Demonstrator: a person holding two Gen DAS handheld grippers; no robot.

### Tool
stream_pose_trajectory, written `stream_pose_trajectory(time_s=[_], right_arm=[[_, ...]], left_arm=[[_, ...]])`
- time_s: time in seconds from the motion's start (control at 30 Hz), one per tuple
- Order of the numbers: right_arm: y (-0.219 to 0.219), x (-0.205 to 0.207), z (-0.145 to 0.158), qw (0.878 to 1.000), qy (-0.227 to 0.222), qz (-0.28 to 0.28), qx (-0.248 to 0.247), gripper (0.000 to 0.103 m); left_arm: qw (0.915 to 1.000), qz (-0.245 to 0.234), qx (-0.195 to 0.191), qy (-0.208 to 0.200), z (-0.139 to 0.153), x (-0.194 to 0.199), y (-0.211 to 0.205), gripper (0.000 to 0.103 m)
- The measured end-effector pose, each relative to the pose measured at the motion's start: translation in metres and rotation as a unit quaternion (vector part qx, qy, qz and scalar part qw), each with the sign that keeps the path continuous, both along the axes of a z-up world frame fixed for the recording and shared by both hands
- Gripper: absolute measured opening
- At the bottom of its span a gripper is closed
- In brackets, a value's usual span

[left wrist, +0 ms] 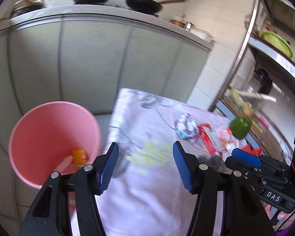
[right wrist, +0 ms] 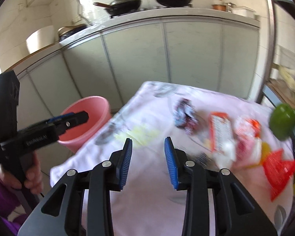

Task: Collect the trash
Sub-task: 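Return both tools to the table, then grasp the steel wool balls with the left tool while the right tool grasps the red snack wrapper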

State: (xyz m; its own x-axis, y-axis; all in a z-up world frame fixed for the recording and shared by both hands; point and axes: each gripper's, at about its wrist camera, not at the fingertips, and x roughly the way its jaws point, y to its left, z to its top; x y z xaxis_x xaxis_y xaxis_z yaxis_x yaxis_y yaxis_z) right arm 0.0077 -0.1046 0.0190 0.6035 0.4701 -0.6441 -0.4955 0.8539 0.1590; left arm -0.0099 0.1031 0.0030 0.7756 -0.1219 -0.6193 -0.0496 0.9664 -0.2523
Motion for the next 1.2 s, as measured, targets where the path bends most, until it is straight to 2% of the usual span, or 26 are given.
stream_pose_trajectory(time_s=[0.27,0.37,0.47,0.77,0.9,1.0,1.17,1.2], right_arm=[[-0.075,-0.016,-0.026,0.997,0.018,-0.074,-0.007,0.035],[-0.101,-0.017,-0.030,0.994,0.022,-0.105,0.000,0.035],[-0.125,-0.017,-0.034,0.991,0.025,-0.134,0.005,0.044],[-0.167,-0.007,-0.034,0.982,0.019,-0.188,0.021,0.045],[-0.178,-0.001,-0.035,0.979,0.022,-0.202,0.033,0.051],[-0.184,0.003,-0.039,0.977,0.029,-0.206,0.038,0.052],[-0.186,0.008,-0.044,0.977,0.037,-0.207,0.037,0.052],[-0.187,0.009,-0.044,0.977,0.037,-0.207,0.038,0.052]], left_arm=[[0.9958,-0.083,0.015,0.036,-0.021,0.029,-0.065,0.057],[0.9937,-0.098,0.009,0.054,-0.031,0.042,-0.081,0.057],[0.9920,-0.106,0.006,0.068,-0.038,0.054,-0.096,0.057],[0.9878,-0.117,0.010,0.103,-0.060,0.075,-0.122,0.057],[0.9864,-0.119,0.016,0.112,-0.067,0.078,-0.129,0.055],[0.9864,-0.118,0.013,0.113,-0.071,0.079,-0.130,0.049],[0.9878,-0.116,0.013,0.103,-0.070,0.078,-0.129,0.022],[0.9880,-0.116,0.012,0.101,-0.068,0.077,-0.129,0.021]])
